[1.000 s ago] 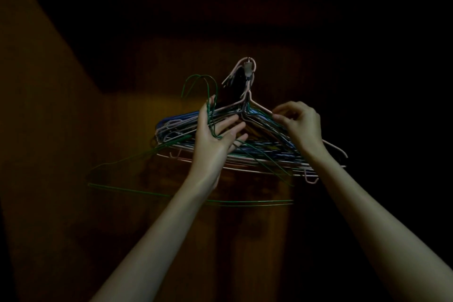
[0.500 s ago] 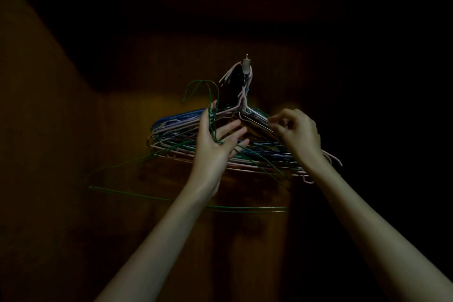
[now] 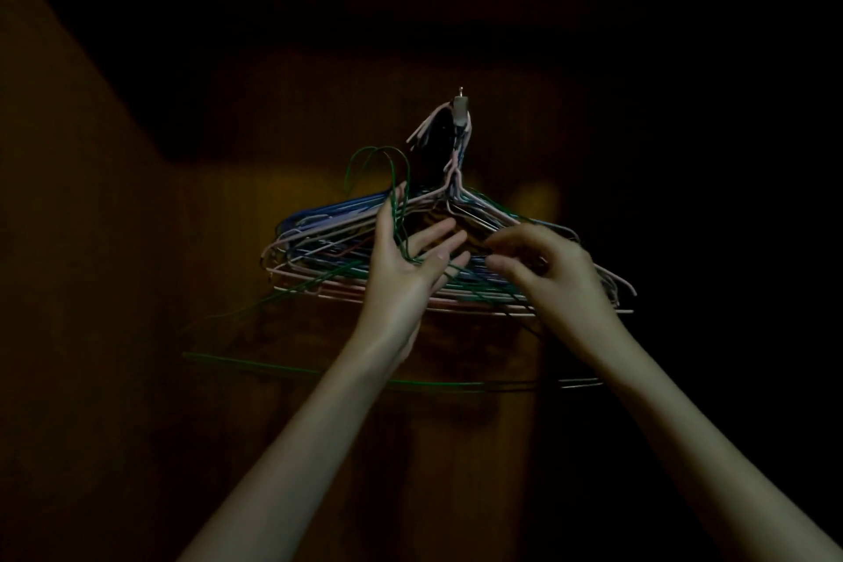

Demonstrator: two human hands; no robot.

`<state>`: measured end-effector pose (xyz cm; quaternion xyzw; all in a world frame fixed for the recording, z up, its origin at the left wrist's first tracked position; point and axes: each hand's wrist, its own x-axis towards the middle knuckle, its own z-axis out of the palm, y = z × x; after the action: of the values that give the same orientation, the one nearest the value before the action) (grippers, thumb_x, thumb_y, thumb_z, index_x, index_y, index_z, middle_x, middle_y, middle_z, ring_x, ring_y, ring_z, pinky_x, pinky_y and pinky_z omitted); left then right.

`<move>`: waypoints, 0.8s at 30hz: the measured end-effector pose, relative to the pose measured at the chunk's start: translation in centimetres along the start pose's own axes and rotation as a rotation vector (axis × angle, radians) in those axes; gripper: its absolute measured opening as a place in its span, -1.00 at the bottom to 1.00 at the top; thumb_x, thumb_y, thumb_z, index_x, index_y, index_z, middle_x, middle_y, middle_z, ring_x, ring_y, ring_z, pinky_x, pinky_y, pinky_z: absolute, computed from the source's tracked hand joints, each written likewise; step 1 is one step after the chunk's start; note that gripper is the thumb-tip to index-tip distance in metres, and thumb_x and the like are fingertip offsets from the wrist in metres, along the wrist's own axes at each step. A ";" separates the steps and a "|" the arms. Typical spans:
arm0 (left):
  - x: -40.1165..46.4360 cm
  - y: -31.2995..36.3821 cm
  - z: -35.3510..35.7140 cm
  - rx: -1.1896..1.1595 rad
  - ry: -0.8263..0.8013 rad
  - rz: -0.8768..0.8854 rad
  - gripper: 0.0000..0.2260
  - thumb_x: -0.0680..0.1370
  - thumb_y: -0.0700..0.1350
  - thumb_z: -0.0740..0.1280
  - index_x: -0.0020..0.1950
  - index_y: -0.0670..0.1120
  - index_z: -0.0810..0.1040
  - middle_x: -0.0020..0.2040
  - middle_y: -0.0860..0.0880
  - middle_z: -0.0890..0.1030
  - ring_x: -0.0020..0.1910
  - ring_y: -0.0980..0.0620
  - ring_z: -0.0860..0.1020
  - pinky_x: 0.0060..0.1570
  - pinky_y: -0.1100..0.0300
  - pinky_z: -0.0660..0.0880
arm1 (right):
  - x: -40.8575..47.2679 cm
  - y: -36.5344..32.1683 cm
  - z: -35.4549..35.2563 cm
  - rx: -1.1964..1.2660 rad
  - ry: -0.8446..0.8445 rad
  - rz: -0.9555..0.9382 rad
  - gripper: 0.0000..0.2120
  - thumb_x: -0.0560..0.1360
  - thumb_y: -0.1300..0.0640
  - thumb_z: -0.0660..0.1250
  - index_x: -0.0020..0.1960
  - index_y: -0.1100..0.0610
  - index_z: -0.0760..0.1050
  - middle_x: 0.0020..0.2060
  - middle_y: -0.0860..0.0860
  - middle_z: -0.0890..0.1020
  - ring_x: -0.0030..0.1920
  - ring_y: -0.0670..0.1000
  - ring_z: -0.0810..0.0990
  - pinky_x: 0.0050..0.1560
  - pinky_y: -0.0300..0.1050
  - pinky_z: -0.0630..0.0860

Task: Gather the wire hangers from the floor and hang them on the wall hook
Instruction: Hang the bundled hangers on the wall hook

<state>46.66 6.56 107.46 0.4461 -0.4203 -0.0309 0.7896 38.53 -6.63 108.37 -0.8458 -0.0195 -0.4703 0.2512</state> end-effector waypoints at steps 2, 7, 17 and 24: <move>0.0 0.2 0.1 -0.014 -0.009 0.006 -0.41 0.56 -0.40 0.19 0.29 0.28 0.18 0.19 -0.15 0.54 0.12 0.03 0.60 0.09 0.13 0.56 | -0.4 -0.2 0.6 0.013 -0.066 0.018 -0.88 0.45 0.13 0.40 -0.04 -0.05 0.54 -0.18 -0.23 0.57 -0.12 -0.18 0.56 -0.09 -0.28 0.47; 0.2 0.0 0.0 -0.029 -0.019 -0.006 -0.37 0.56 -0.40 0.20 0.36 0.24 0.11 0.20 -0.14 0.54 0.13 0.03 0.59 0.03 0.19 0.57 | -0.6 0.4 1.3 0.011 -0.070 0.073 -0.92 0.45 0.17 0.39 -0.10 0.00 0.57 -0.23 -0.21 0.57 -0.14 -0.14 0.56 -0.10 -0.28 0.46; 0.0 -0.2 -0.2 -0.052 -0.048 -0.006 -0.35 0.55 -0.40 0.22 0.35 0.28 0.13 0.21 -0.19 0.51 0.14 -0.05 0.59 0.04 0.17 0.57 | 0.2 0.8 0.8 0.090 0.196 0.076 -0.87 0.45 0.27 0.37 -0.18 0.05 0.54 -0.25 -0.13 0.54 -0.18 -0.08 0.54 -0.12 -0.08 0.50; 0.6 -0.1 -0.2 -0.039 -0.042 0.036 -0.37 0.55 -0.39 0.22 0.34 0.27 0.14 0.17 -0.15 0.54 0.12 -0.04 0.60 0.09 0.13 0.56 | 1.1 1.4 -1.3 0.027 0.328 0.062 -0.89 0.47 0.25 0.36 -0.15 0.06 0.55 -0.20 0.00 0.55 -0.15 0.00 0.55 -0.10 -0.13 0.54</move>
<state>47.26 6.42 107.75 0.4223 -0.4440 -0.0344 0.7895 38.49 -8.62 109.27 -0.7545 0.0414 -0.5937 0.2766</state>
